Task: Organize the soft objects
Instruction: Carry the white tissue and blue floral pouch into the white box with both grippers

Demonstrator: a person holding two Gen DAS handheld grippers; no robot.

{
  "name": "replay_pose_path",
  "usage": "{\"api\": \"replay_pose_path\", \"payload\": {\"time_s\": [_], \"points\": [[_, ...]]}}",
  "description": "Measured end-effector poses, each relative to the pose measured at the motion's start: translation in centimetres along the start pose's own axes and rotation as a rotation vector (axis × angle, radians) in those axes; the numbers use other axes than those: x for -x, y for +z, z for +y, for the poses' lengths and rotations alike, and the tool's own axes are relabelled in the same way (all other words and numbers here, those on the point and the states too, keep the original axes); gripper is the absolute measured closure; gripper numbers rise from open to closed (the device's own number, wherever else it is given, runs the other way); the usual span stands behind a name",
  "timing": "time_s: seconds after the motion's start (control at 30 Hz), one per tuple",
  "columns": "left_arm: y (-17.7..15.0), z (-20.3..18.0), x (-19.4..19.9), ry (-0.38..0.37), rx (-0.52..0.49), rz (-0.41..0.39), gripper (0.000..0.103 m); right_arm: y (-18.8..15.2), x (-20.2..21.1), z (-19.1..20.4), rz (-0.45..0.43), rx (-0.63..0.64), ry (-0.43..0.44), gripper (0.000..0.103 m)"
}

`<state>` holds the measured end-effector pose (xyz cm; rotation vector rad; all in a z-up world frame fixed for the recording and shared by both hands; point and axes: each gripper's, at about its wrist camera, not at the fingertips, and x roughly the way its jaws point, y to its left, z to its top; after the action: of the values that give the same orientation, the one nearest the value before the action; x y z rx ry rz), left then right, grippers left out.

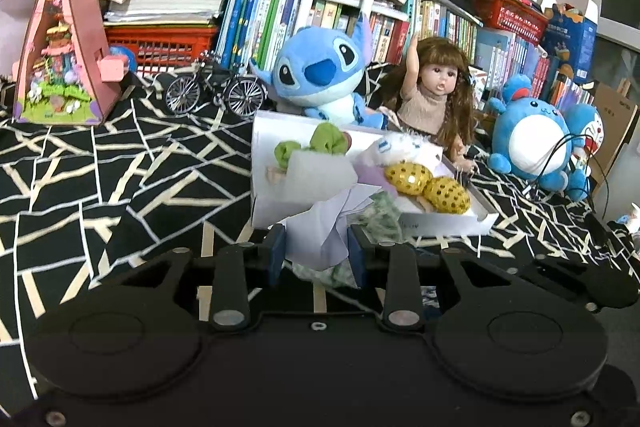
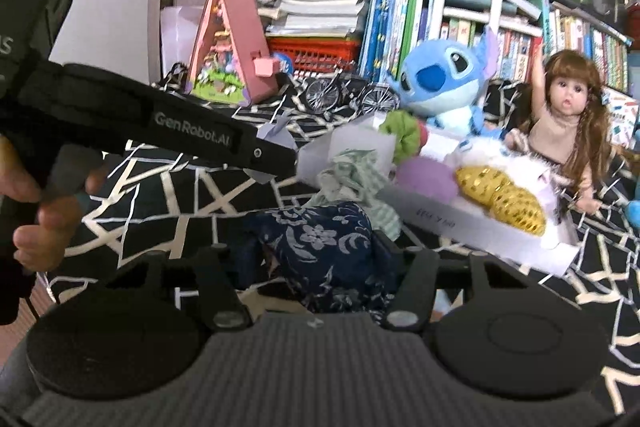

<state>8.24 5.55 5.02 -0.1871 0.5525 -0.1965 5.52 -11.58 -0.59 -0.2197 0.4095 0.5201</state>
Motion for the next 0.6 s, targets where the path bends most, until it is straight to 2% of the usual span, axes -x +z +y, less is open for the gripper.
{"api": "replay_pose_path", "payload": {"time_s": [0.4, 0.6], "points": [[3.9, 0.0, -2.7, 0.001, 0.004, -0.033, 0.071, 2.4, -0.3, -5.1, -0.01, -0.055, -0.151, 0.042], [7.2, 0.3, -6.0, 0.01, -0.004, -0.016, 0.071, 4.3, -1.6, -9.1, 0.019, -0.126, -0.206, 0.042]]}}
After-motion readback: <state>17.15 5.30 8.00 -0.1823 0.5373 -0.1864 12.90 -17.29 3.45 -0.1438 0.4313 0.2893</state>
